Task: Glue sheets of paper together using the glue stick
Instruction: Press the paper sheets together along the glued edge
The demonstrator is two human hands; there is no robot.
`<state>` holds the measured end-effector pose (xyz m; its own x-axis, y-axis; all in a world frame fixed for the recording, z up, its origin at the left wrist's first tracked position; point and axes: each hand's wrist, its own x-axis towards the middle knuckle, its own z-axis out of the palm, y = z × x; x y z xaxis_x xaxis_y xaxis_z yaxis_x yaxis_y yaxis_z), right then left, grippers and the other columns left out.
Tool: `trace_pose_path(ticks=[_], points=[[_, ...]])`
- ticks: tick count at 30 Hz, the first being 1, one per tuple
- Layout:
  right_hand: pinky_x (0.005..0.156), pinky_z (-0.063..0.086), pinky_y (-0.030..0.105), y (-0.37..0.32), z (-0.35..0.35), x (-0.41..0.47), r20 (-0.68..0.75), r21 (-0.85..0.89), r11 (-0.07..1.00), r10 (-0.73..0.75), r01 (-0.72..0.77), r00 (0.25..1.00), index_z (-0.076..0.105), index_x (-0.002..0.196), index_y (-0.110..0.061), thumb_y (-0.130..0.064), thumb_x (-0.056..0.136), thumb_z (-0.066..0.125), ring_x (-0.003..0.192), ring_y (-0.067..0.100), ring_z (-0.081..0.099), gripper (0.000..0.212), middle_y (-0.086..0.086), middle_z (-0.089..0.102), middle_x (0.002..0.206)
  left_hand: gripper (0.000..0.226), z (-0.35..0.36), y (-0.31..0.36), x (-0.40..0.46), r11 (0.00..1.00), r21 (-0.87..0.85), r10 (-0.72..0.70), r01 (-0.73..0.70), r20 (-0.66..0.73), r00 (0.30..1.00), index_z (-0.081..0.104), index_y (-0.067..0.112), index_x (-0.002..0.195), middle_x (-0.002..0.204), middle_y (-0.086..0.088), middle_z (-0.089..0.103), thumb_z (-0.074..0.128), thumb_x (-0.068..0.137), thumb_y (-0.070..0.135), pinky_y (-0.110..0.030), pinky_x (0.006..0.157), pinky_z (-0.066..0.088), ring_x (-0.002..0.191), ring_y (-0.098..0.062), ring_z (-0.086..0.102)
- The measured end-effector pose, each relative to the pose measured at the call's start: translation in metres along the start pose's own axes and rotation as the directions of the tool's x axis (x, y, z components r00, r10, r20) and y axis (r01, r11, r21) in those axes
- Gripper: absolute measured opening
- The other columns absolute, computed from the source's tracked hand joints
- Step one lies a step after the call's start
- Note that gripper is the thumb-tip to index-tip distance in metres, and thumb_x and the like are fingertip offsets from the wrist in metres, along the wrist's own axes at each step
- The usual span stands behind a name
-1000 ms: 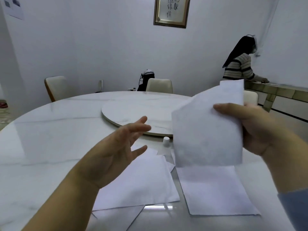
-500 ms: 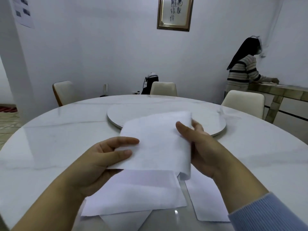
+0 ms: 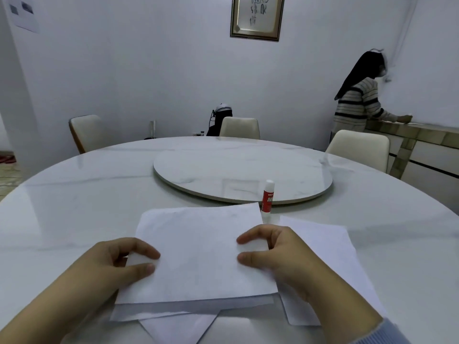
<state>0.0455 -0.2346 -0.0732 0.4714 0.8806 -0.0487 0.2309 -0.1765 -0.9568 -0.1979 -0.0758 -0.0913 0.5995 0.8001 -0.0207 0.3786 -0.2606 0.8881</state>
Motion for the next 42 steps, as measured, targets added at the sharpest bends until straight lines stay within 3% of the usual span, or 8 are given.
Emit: trace_pose_path(ticks=[7,12,16,19,25,30,36,42], points=[[0.082,0.059,0.043,0.0012,0.0038,0.0004,-0.015,-0.193,0.981,0.022,-0.025,1.000,0.074,0.083,-0.034,-0.022,0.062,0.084,0.084,0.024,0.073,0.026,-0.001,0.075,0.093,0.018,-0.0025,-0.0012,-0.0040,0.972,0.233,0.035,-0.021,-0.058,0.998,0.074,0.039,0.077,0.075,-0.016,0.070,0.082,0.065,0.028,-0.043,0.081,0.053,0.075,-0.032,0.067],[0.059,0.054,0.023,0.0028,0.0034,0.0003,0.000,-0.274,0.962,0.024,-0.023,1.000,0.075,0.082,-0.032,-0.025,0.060,0.086,0.065,0.009,0.065,0.026,-0.009,0.068,0.076,0.019,-0.0031,-0.0015,-0.0046,0.956,0.292,0.053,-0.030,-0.072,0.996,0.073,0.042,0.075,0.074,-0.016,0.070,0.083,0.064,0.030,-0.041,0.077,0.053,0.069,-0.031,0.066],[0.052,0.044,0.016,0.0030,0.0025,0.0017,-0.013,-0.322,0.947,0.023,-0.026,1.000,0.075,0.081,-0.034,-0.027,0.058,0.087,0.058,0.004,0.057,0.027,-0.014,0.060,0.069,0.019,-0.0039,-0.0032,-0.0045,0.949,0.311,0.067,-0.050,-0.043,0.997,0.072,0.043,0.074,0.061,-0.012,0.064,0.083,0.063,0.032,-0.030,0.061,0.044,0.054,-0.014,0.055],[0.051,0.044,0.018,0.0035,0.0025,0.0015,-0.008,-0.334,0.942,0.020,-0.022,1.000,0.075,0.081,-0.034,-0.029,0.056,0.087,0.055,0.009,0.053,0.028,-0.007,0.057,0.066,0.019,-0.0029,-0.0042,-0.0049,0.942,0.326,0.097,-0.078,-0.042,0.994,0.071,0.044,0.074,0.050,-0.003,0.056,0.082,0.064,0.031,-0.027,0.056,0.039,0.044,-0.004,0.047],[0.055,0.051,0.026,0.0028,0.0037,0.0015,0.007,-0.358,0.934,0.020,-0.016,1.000,0.074,0.080,-0.034,-0.029,0.054,0.088,0.060,0.015,0.054,0.030,0.003,0.056,0.074,0.020,-0.0034,-0.0057,-0.0059,0.930,0.349,0.131,-0.113,-0.028,0.991,0.070,0.045,0.075,0.046,0.004,0.052,0.081,0.065,0.031,-0.026,0.052,0.035,0.041,-0.004,0.043],[0.048,0.045,0.020,0.0021,0.0034,0.0006,0.002,-0.387,0.922,0.007,-0.006,1.000,0.074,0.080,-0.034,-0.030,0.055,0.088,0.054,0.013,0.048,0.029,0.001,0.050,0.069,0.023,-0.0026,-0.0069,-0.0063,0.925,0.356,0.154,-0.135,-0.025,0.988,0.069,0.045,0.075,0.043,0.005,0.047,0.082,0.064,0.031,-0.024,0.049,0.031,0.039,-0.005,0.040],[0.056,0.047,0.021,0.0028,0.0039,0.0017,-0.002,-0.410,0.912,-0.001,0.001,1.000,0.074,0.081,-0.035,-0.032,0.055,0.088,0.057,0.010,0.052,0.030,-0.002,0.053,0.071,0.024,-0.0017,-0.0077,-0.0079,0.921,0.358,0.173,-0.153,-0.024,0.985,0.069,0.044,0.074,0.041,0.003,0.043,0.083,0.063,0.028,-0.015,0.041,0.025,0.037,-0.005,0.037],[0.045,0.040,0.012,0.0028,0.0035,0.0012,0.000,-0.429,0.903,-0.012,0.011,1.000,0.074,0.081,-0.036,-0.033,0.055,0.088,0.050,0.006,0.046,0.029,-0.005,0.047,0.066,0.023,-0.0023,-0.0092,-0.0073,0.922,0.355,0.172,-0.155,-0.016,0.985,0.070,0.044,0.075,0.043,0.003,0.046,0.083,0.064,0.029,-0.015,0.042,0.027,0.039,-0.004,0.038]])
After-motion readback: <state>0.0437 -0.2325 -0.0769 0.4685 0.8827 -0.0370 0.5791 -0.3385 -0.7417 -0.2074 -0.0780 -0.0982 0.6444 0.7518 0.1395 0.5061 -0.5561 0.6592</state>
